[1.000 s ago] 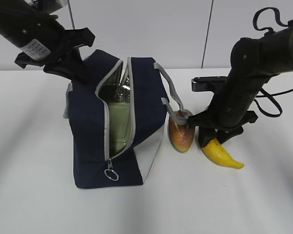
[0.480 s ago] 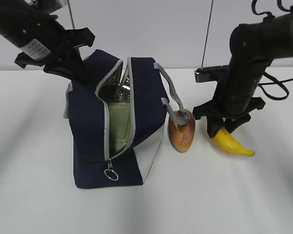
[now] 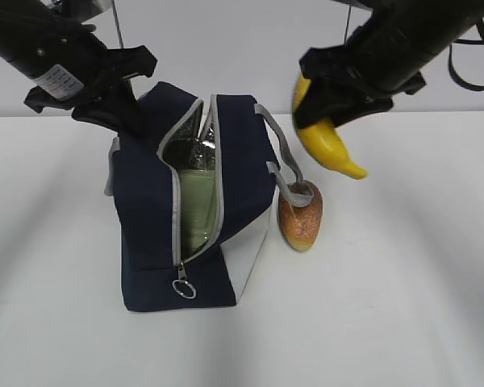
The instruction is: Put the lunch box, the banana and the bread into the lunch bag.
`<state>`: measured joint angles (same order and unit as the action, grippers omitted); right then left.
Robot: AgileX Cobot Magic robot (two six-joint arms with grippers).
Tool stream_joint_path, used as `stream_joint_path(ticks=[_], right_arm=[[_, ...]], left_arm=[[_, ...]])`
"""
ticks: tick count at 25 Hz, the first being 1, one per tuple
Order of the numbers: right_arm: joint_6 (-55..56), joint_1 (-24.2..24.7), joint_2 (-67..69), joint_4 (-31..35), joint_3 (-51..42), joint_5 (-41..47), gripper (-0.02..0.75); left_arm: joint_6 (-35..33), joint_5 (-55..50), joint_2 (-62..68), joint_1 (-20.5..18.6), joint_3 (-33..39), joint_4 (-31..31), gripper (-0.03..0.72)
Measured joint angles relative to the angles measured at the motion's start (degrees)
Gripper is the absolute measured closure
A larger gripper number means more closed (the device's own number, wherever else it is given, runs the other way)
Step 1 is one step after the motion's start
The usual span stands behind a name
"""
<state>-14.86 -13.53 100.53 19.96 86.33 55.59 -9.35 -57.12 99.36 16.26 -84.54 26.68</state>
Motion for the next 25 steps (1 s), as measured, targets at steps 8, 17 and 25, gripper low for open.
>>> stream_joint_path(ticks=[8,17,25], right_arm=[[-18.63,-1.60,1.18,30.07,0.00,6.28,0.428],[-20.74,-5.36,7.38,36.60,0.00,8.85,0.428],[-11.49,-5.51,12.76,37.24,1.11,6.09,0.428]], left_arm=[[0.00,0.06,0.00,0.00,0.00,-0.05,0.691],[0.00,0.17,0.00,0.00,0.00,-0.05,0.691],[0.00,0.12,0.00,0.00,0.00,-0.05,0.691]])
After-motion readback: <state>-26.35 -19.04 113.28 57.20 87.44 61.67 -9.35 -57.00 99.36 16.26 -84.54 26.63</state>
